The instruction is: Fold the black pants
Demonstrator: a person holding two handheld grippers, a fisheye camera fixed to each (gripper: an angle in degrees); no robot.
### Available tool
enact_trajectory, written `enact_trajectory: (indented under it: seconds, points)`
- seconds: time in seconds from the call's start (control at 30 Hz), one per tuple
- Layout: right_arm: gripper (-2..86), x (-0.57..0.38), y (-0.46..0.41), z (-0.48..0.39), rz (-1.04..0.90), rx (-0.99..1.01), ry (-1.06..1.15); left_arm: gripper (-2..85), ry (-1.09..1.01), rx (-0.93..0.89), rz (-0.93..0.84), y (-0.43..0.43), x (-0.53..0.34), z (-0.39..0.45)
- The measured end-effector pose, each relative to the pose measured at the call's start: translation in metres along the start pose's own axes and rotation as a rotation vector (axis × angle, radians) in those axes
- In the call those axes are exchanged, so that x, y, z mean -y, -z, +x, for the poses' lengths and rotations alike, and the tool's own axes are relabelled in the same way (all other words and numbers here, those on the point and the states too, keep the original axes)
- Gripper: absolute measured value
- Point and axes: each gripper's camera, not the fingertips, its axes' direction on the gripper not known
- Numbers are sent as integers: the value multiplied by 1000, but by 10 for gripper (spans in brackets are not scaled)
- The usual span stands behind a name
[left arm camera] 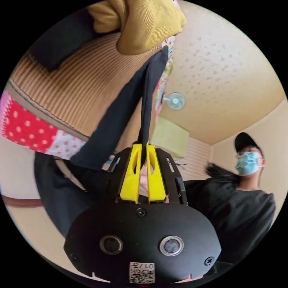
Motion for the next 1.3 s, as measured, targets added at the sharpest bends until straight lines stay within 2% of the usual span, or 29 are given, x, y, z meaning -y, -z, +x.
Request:
enact_trajectory:
  seconds: [0.03, 0.07, 0.17, 0.3, 0.43, 0.5, 0.67, 0.83, 0.87, 0.97, 1.07, 1.2, 1.3]
  points:
    - [45, 1, -3, 4, -73, -159, -2, 11, -10, 260, 8, -4, -2, 1]
    - [53, 4, -10, 6, -175, -286, -7, 3, 2, 435, 17, -11, -3, 0]
    - [86, 13, -9, -20, -250, -337, 101, 5, -105, 527, 61, -32, -5, 21]
    - [114, 31, 1, -48, -179, -491, 197, 57, -304, 666, 20, -82, 11, 57]
    - [106, 56, -23, -32, -215, -389, 155, 87, -288, 626, -105, -150, 45, 40]
    - [93, 51, -36, -31, -233, -425, 148, 70, -270, 653, -126, -175, 42, 30]
    - [72, -17, -31, -34, -255, -576, 106, 49, -221, 515, -78, -233, -14, 34]
    - [107, -53, 1, -27, -254, -533, 50, 54, -253, 677, -345, -292, -38, 23]
    - [110, -50, 12, -28, -216, -523, 62, 60, -252, 680, -335, -288, -35, 19]
    - [120, -25, 35, -28, -114, -438, 84, 88, -258, 530, -162, -259, -12, 19]
    - [134, 15, 41, -16, -81, -314, 65, 122, -241, 426, -99, -251, 32, 12]
    - [132, 56, 21, -9, -103, -227, 96, 140, -224, 344, -160, -272, 86, 3]
    - [110, 72, -6, -1, -171, -184, 68, 115, -181, 301, -270, -304, 111, -6]
